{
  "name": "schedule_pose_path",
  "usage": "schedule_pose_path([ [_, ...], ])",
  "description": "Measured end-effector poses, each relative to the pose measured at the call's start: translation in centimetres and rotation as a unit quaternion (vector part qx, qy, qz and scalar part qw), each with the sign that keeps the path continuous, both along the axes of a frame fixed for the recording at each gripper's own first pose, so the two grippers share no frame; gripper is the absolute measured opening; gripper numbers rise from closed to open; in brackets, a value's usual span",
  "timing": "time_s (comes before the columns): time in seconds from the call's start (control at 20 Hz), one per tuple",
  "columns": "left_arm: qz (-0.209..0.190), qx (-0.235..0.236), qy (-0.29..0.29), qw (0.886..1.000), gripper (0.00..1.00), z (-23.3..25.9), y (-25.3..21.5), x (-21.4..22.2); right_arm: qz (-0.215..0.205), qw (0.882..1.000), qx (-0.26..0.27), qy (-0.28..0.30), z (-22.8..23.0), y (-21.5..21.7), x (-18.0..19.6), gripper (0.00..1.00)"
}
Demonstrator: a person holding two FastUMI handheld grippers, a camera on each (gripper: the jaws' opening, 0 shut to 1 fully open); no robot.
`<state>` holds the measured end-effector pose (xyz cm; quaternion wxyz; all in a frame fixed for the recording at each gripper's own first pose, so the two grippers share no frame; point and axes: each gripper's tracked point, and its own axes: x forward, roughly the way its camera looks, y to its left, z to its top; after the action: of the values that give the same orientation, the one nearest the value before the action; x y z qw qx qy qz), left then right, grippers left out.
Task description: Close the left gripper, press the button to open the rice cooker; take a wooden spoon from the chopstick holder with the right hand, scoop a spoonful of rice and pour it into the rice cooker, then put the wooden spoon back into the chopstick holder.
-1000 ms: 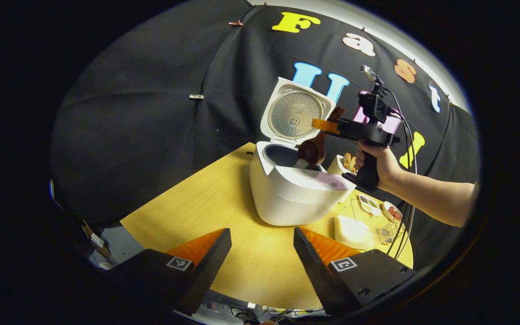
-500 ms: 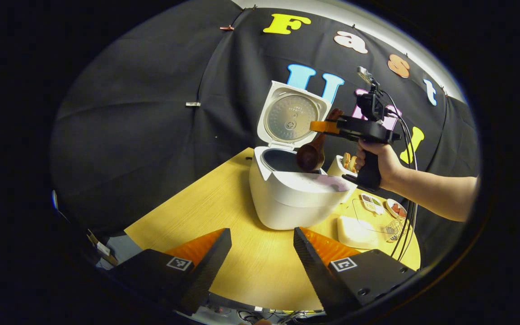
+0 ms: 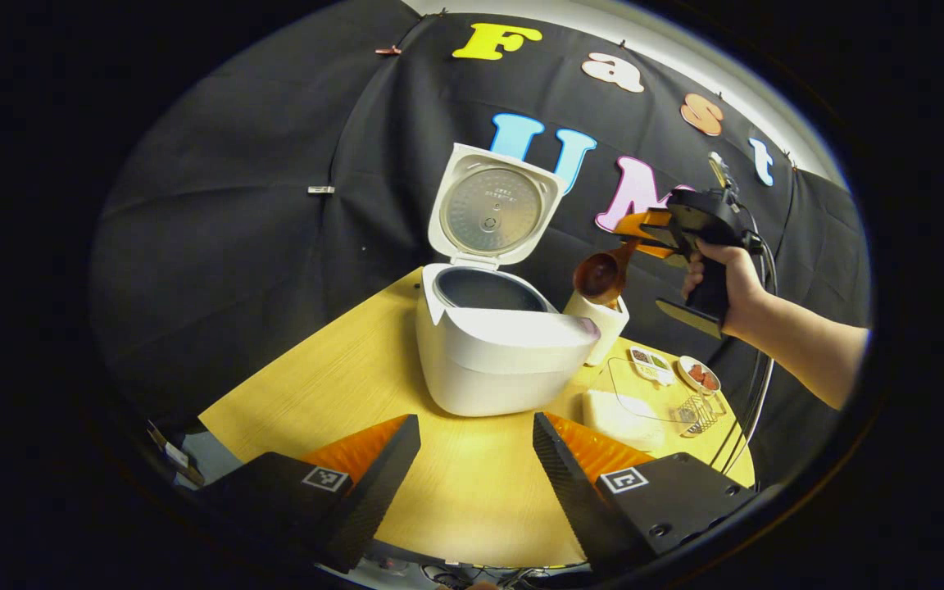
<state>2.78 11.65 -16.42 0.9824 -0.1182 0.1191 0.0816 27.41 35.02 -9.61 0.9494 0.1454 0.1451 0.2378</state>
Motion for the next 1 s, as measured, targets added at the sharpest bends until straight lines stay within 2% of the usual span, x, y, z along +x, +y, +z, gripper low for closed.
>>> schedule_pose_path([
  [0.35, -0.042, 0.011, -0.014, 0.999, 0.96, 1.7, -4.1, 1.2, -0.116, 0.993, 0.020, 0.003, 3.0, -17.1, -0.2, 0.16],
  [0.65, -0.025, 0.029, -0.019, 0.999, 0.96, 2.8, -4.6, 2.7, -0.187, 0.982, -0.006, 0.013, 0.7, -30.7, -0.2, 0.16],
  [0.85, -0.011, 0.034, -0.013, 0.999, 0.95, 2.6, -5.3, 4.2, -0.215, 0.976, -0.008, 0.038, -2.6, -36.8, 1.3, 0.16],
  [1.0, 0.001, 0.034, 0.005, 0.999, 0.96, 1.9, -6.0, 5.5, -0.228, 0.971, -0.003, 0.065, -5.1, -39.7, 2.6, 0.16],
])
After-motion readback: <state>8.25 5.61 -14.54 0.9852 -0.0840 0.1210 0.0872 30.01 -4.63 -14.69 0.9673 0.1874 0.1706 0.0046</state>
